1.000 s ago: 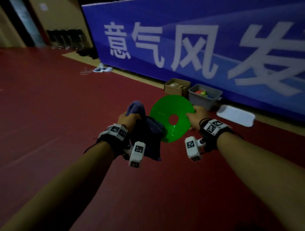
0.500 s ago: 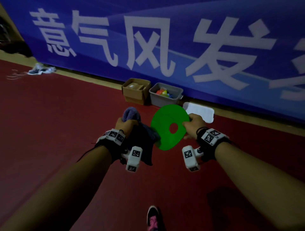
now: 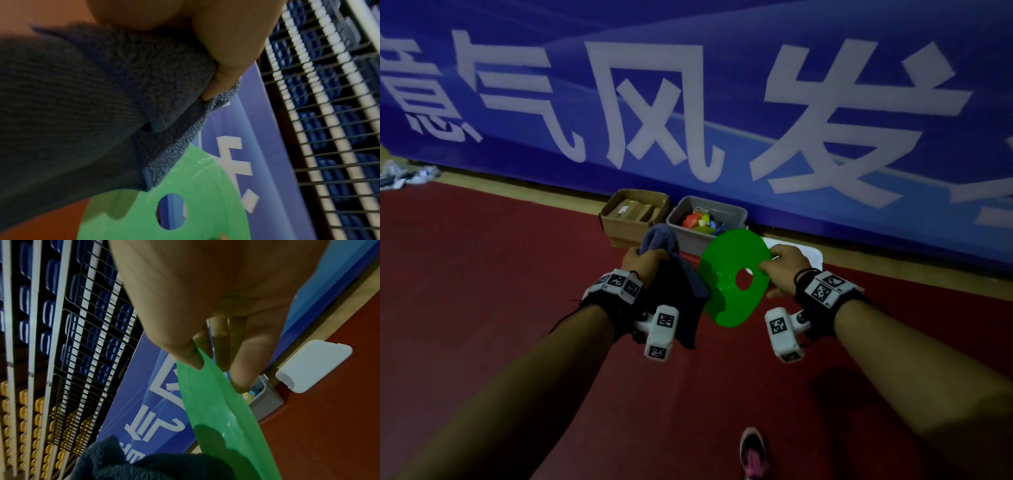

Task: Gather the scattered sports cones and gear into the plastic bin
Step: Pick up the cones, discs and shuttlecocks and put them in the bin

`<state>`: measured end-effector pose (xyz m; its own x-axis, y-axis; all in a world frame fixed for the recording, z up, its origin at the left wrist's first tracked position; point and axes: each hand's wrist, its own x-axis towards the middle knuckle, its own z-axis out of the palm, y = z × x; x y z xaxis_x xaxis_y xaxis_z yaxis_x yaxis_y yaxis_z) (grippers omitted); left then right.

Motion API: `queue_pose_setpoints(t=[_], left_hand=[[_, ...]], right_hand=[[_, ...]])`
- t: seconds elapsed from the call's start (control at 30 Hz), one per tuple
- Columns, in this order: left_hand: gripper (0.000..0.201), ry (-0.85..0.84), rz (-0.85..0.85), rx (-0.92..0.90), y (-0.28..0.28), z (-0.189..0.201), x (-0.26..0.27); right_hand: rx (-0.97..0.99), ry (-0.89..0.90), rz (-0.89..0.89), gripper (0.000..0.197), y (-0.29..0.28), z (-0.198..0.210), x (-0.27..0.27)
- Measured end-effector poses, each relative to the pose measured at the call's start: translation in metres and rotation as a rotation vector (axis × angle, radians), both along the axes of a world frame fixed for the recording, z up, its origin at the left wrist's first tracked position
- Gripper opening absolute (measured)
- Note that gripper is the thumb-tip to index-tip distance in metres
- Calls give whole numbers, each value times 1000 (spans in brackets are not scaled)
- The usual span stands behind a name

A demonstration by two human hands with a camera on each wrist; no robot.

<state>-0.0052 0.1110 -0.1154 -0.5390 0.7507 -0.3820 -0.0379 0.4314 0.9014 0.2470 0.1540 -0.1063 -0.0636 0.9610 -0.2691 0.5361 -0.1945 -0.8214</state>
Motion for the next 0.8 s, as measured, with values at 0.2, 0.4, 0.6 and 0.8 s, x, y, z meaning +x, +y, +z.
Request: queue_pose_setpoints(t=[0.2,0.4,0.6,0.8], left_hand=[[38,86,47,-98,164,-30,-23],[28,80,86,-90,294,-27,-63],[34,68,119,-109,432,-48,-122],[37,33,87,-128,571,-86,-177]], right_hand=[[-54,61,20,11,185,-36,-23],[-73,9,82,9,346,-36,-58],[-43,-243,180,20,489,-49,-110],[-16,-502,165,20,615,-69,-154]])
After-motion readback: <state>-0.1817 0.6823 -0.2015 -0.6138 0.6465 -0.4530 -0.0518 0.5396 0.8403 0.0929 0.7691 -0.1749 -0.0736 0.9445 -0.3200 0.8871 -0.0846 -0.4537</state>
